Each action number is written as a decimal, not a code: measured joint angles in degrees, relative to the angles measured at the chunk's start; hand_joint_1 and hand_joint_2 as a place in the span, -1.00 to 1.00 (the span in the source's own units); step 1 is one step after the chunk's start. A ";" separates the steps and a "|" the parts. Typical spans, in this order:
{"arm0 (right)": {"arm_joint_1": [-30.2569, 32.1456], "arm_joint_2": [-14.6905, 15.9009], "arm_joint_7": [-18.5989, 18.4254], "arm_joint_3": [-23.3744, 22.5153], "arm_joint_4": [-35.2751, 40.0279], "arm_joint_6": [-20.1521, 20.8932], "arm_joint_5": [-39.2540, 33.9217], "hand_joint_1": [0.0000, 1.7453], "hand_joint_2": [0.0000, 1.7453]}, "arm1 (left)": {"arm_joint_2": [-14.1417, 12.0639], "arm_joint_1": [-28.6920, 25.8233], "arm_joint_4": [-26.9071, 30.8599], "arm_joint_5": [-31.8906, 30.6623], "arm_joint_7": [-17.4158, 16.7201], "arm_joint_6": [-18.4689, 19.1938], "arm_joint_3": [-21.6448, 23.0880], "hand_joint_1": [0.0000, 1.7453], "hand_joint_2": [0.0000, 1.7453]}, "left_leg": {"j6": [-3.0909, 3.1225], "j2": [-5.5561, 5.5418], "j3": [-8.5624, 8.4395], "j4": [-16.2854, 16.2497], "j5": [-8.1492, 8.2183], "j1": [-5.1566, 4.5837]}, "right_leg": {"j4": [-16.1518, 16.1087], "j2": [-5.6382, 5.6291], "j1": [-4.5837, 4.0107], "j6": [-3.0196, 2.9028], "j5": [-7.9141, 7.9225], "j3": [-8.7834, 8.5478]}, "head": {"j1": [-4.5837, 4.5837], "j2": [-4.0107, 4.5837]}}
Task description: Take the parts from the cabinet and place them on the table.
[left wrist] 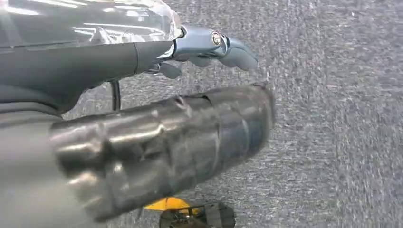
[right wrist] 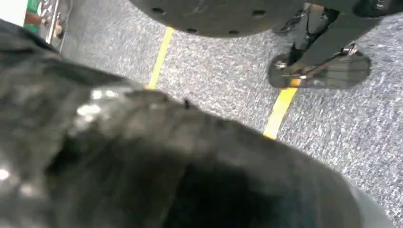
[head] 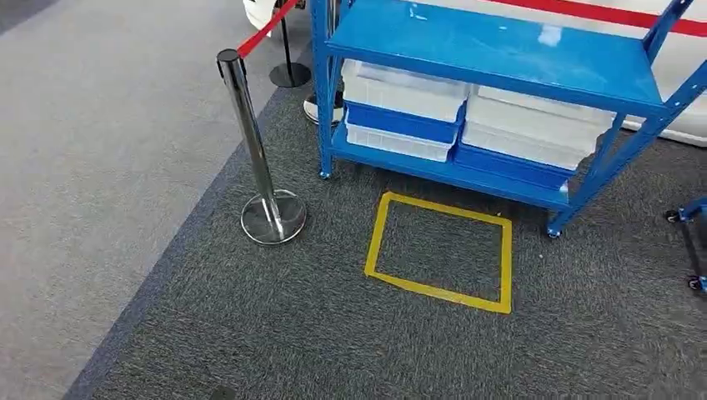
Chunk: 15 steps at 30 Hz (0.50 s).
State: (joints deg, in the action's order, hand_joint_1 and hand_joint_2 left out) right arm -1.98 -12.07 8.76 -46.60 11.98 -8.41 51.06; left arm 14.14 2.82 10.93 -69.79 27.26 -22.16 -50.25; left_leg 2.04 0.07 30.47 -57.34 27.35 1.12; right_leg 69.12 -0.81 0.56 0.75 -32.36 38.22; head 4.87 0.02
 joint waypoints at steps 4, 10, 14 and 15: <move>0.09 0.00 -0.24 0.00 0.00 0.02 0.00 -1.00 -1.00 | 0.00 -0.10 0.00 -0.02 -0.04 0.00 0.00 -1.00 -1.00 | -0.13 2.08 -0.15 -0.24 0.50 0.00 | 3.39 0.49 0.74 0.78 1.05 1.61 | -0.02 0.00; -0.05 0.02 -0.09 -0.02 -0.02 0.04 -0.02 -1.00 -1.00 | 0.00 0.00 0.00 -0.04 0.04 -0.24 0.00 -1.00 -1.00 | -1.98 3.83 -0.84 -0.55 1.44 -0.46 | -8.99 2.98 -0.04 -0.81 5.15 -4.42 | -0.04 0.00; 0.02 -0.02 -0.09 -0.02 -0.02 0.09 -0.04 -1.00 -1.00 | 0.00 0.28 0.00 -0.02 0.35 -0.31 0.00 -1.00 -1.00 | -3.09 1.44 0.45 -4.47 4.64 -0.05 | -9.99 1.63 0.39 -2.59 5.59 -4.84 | -0.09 -0.02; -0.05 -0.02 -0.09 -0.04 -0.02 0.11 -0.04 -1.00 -1.00 | 0.00 0.26 0.00 -0.02 0.37 -0.31 0.00 -1.00 -1.00 | -3.16 0.89 2.57 -9.03 7.07 -0.04 | -9.98 1.31 0.26 -2.87 5.57 -4.79 | -0.07 0.00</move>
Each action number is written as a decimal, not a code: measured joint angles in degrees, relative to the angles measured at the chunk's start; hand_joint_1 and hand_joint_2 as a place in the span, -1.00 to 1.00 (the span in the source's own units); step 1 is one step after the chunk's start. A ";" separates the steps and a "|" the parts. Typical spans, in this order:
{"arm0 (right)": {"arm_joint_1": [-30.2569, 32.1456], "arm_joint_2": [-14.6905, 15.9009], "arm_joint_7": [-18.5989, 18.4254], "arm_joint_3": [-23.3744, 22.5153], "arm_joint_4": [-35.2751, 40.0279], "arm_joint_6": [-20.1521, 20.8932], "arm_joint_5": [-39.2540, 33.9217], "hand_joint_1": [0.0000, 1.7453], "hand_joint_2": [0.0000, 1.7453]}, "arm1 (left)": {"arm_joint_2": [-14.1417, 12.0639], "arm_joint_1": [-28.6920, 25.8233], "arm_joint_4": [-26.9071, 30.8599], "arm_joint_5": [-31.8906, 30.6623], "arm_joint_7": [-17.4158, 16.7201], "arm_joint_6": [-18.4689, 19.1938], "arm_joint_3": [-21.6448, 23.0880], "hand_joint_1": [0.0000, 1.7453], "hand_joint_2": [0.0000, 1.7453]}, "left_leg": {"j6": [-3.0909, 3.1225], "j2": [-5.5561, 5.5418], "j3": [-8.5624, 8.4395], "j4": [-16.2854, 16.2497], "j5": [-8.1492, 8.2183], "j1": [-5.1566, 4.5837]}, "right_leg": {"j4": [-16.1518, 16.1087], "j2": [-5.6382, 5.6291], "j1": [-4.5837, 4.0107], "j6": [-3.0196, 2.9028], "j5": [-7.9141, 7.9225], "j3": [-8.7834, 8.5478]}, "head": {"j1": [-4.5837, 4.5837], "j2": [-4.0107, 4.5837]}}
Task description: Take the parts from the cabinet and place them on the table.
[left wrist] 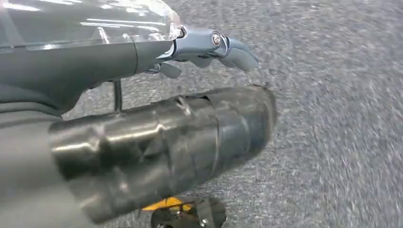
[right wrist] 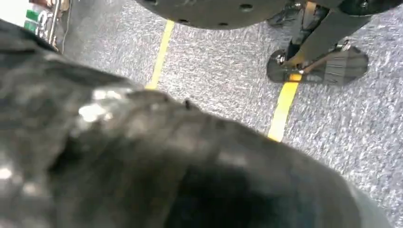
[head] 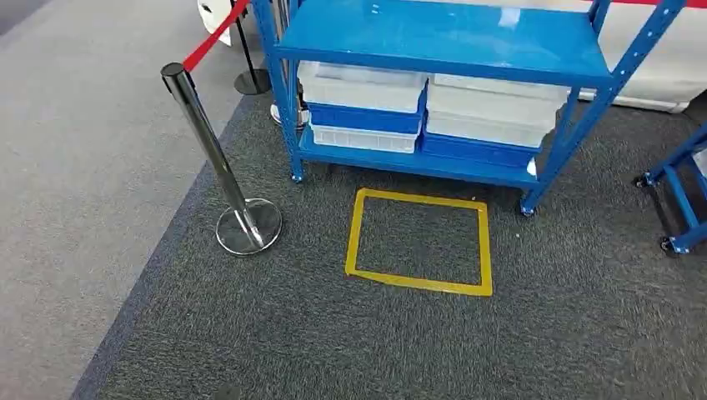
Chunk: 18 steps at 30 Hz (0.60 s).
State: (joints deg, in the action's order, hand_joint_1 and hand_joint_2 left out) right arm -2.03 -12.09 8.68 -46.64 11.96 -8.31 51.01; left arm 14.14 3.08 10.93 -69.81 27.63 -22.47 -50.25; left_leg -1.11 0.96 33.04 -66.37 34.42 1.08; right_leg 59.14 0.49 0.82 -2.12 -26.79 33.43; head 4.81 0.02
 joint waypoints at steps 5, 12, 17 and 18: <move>0.07 -0.02 0.15 0.00 0.00 -0.04 0.04 -1.00 -1.00 | 0.00 -0.39 0.00 -0.02 0.02 0.06 0.00 -1.00 -1.00 | 0.29 -0.47 2.90 -4.33 -2.10 0.00 | 0.23 -2.54 -0.46 -0.22 -0.08 -0.31 | -0.02 -0.02; 0.22 -0.07 -0.65 0.00 -0.09 -0.20 0.87 -1.00 -1.00 | -0.04 -0.25 0.00 0.02 2.16 3.25 0.00 -1.00 -1.00 | 2.19 -1.82 -2.21 8.52 -6.66 -0.06 | 0.28 -3.75 -0.78 1.75 -0.09 -0.11 | 0.00 -0.02; 0.08 -0.04 -1.12 0.02 -0.13 -0.22 1.53 -1.00 -1.00 | -0.15 -0.44 0.00 0.00 2.82 5.49 -0.02 -1.00 -1.00 | 3.24 -0.62 -2.21 9.02 -7.22 0.07 | 15.87 -1.18 -0.06 2.71 -8.64 6.90 | 0.07 -0.02; 0.08 -0.04 -1.33 0.04 -0.13 -0.22 1.77 -1.00 -1.00 | -0.15 -0.53 0.00 0.02 2.91 5.97 -0.02 -1.00 -1.00 | 3.18 -0.48 -2.21 9.01 -7.15 0.07 | 17.86 -1.12 0.09 2.89 -8.70 7.89 | 0.04 -0.02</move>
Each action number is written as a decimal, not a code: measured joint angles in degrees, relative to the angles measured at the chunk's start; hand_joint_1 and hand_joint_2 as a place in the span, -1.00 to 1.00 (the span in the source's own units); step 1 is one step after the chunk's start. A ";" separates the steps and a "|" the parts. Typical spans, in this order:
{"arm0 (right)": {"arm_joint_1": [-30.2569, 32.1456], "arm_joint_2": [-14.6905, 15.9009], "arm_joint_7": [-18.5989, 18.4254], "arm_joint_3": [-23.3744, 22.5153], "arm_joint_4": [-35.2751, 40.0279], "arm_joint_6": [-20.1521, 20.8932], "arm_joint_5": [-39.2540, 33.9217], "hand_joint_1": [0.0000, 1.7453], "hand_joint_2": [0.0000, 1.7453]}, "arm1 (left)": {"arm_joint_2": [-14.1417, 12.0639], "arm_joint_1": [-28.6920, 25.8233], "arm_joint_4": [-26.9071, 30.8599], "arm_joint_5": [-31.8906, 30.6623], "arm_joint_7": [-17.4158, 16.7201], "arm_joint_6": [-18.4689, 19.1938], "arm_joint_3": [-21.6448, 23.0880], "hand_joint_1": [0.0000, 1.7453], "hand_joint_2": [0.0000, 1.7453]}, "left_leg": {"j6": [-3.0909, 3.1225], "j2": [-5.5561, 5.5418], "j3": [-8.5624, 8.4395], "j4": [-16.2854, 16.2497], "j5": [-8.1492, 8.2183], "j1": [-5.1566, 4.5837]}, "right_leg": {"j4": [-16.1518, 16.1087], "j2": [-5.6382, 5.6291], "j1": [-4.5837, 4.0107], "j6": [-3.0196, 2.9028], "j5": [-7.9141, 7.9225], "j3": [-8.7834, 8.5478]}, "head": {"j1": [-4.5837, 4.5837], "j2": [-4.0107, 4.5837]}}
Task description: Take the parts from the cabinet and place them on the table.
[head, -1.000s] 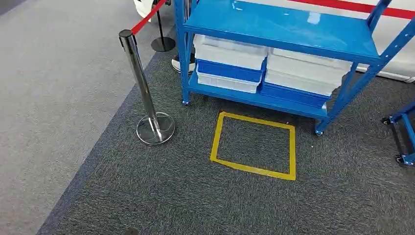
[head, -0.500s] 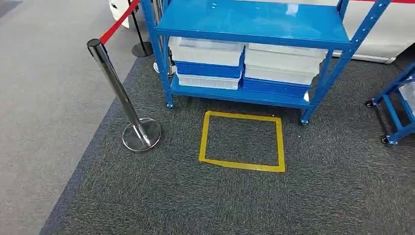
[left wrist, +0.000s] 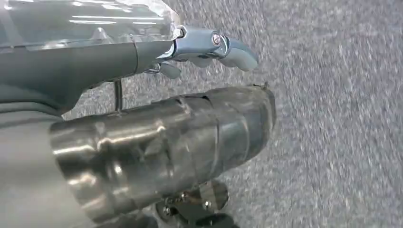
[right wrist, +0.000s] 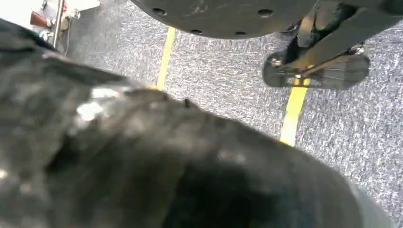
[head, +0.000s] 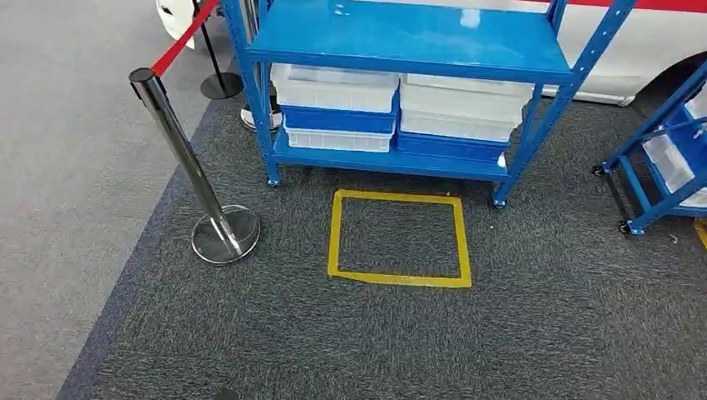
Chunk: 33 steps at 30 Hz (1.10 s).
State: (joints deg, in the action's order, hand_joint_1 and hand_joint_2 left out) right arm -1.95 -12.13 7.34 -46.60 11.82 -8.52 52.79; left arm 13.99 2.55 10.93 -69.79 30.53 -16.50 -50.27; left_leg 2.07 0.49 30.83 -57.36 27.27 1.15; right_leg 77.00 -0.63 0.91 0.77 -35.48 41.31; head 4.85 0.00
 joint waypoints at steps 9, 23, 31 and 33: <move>-0.07 0.04 -0.24 0.04 -0.02 -0.72 0.98 -1.00 -1.00 | -0.22 0.10 0.00 0.11 0.92 1.75 0.02 -1.00 -1.00 | -2.77 0.32 -1.16 0.02 1.64 -0.08 | -17.60 0.72 -0.26 -1.55 6.98 -8.97 | 0.02 0.02; 0.05 -0.07 0.11 0.00 -0.17 -0.63 0.92 -1.00 -1.00 | -0.79 -0.62 0.00 -0.88 0.68 1.44 0.04 -1.00 -1.00 | -0.97 -0.02 3.56 -2.08 -0.73 -1.24 | -18.80 -0.26 -0.39 -1.66 1.86 -16.69 | -0.15 0.00; 0.21 0.07 0.26 -0.02 -0.15 -0.46 0.39 -1.00 -1.00 | -0.61 -0.64 0.00 -1.68 0.48 1.16 0.07 -1.00 -1.00 | 0.07 -0.33 -5.46 1.19 3.96 -0.20 | -1.24 0.19 0.17 0.45 -2.93 -0.80 | -0.04 0.00; 0.64 0.22 0.31 -0.07 -0.15 -0.46 0.35 -1.00 -1.00 | -0.44 -0.72 0.00 -1.77 0.48 1.16 0.07 -1.00 -1.00 | -0.37 -0.67 -8.30 1.38 6.21 0.27 | -6.01 0.38 0.39 0.87 -2.59 0.68 | -0.02 0.00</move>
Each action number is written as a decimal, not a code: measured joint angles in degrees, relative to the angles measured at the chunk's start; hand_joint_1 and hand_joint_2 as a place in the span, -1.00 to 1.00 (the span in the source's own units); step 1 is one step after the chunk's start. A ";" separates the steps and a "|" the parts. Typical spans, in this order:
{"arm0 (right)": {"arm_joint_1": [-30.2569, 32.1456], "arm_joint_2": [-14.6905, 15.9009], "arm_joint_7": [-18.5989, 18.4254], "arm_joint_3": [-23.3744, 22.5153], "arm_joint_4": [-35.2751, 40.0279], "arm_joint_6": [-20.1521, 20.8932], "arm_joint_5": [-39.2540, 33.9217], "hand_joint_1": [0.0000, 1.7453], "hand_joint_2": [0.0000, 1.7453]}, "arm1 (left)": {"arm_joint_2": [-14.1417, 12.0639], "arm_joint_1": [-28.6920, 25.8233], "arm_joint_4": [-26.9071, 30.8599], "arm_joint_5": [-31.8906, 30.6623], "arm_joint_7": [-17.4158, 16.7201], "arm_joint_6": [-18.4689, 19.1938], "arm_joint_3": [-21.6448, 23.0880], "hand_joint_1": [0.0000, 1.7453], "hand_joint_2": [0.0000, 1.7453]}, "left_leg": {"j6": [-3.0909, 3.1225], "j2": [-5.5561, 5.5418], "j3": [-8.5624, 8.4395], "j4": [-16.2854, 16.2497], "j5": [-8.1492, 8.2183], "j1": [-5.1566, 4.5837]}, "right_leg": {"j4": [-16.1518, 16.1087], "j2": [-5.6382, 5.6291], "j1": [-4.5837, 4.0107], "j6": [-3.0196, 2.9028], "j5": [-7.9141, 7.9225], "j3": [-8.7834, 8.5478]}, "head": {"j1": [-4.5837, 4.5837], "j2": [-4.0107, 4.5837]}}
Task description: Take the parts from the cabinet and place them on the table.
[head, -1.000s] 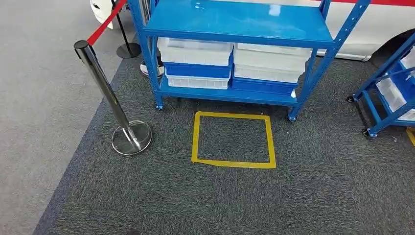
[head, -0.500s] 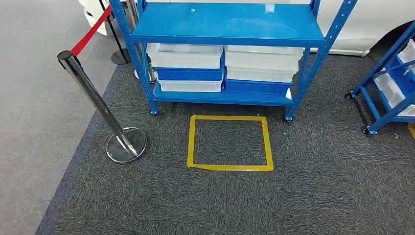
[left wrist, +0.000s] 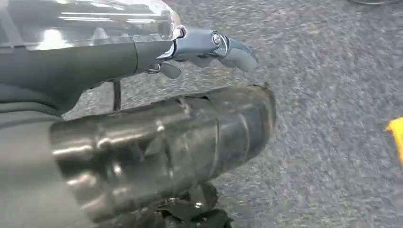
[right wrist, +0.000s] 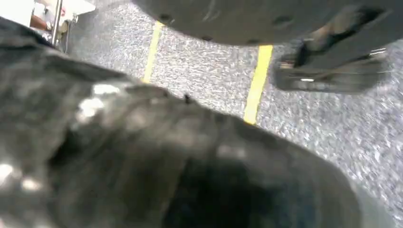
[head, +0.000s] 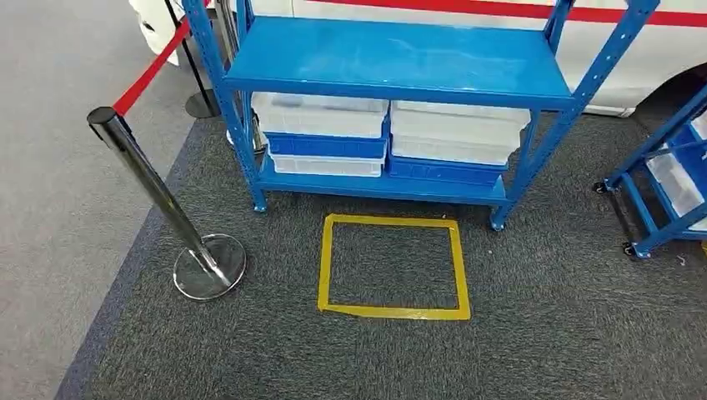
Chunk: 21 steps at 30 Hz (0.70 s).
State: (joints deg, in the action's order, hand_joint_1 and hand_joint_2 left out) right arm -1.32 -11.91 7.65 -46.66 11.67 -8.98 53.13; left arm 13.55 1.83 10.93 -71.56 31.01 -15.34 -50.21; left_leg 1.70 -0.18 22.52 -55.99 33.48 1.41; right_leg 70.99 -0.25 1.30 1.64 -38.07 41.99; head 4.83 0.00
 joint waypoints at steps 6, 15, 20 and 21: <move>-0.18 0.20 0.61 -0.02 -0.09 -0.06 0.61 -1.00 -1.00 | -0.02 0.47 0.00 0.11 -0.13 -0.35 -0.02 -1.00 -1.00 | -2.69 0.10 -5.77 0.82 2.85 -0.15 | -7.99 0.78 -0.33 -2.33 14.69 -1.11 | 0.00 0.00; -0.48 0.20 0.29 -0.02 -0.07 -0.13 1.09 -1.00 -1.00 | -0.04 0.56 -0.02 0.85 -0.13 -0.94 -0.02 -1.00 -1.00 | -2.35 0.12 11.79 -13.23 9.42 -0.43 | -12.76 -0.79 -1.07 -4.17 9.65 -12.67 | -0.48 0.00; -1.04 -0.22 0.20 -0.04 -0.33 -0.20 1.62 -1.00 -1.00 | -0.48 0.49 -0.02 0.81 -0.72 -3.87 -0.15 -1.00 -1.00 | 0.00 -1.03 12.10 -3.34 -6.75 -1.98 | -12.67 -1.58 -1.59 -3.32 6.30 -15.32 | -0.50 0.00; -1.12 -0.24 0.29 -0.04 -0.33 -0.17 1.77 -1.00 -1.00 | -0.48 0.52 -0.02 0.79 -0.81 -4.77 -0.15 -1.00 -1.00 | 0.10 -1.06 11.91 -3.16 -7.35 -2.03 | -12.87 -1.68 -1.56 -3.08 6.12 -15.57 | -0.52 0.00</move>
State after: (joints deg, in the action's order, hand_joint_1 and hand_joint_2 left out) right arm -2.44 -12.15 7.93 -46.71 11.34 -9.16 54.91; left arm 13.07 2.35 10.91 -70.77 30.21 -20.11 -50.36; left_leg 1.81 -1.24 34.44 -59.15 26.13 -0.62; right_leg 58.12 -1.93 -0.26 -1.44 -31.95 26.42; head 4.31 0.00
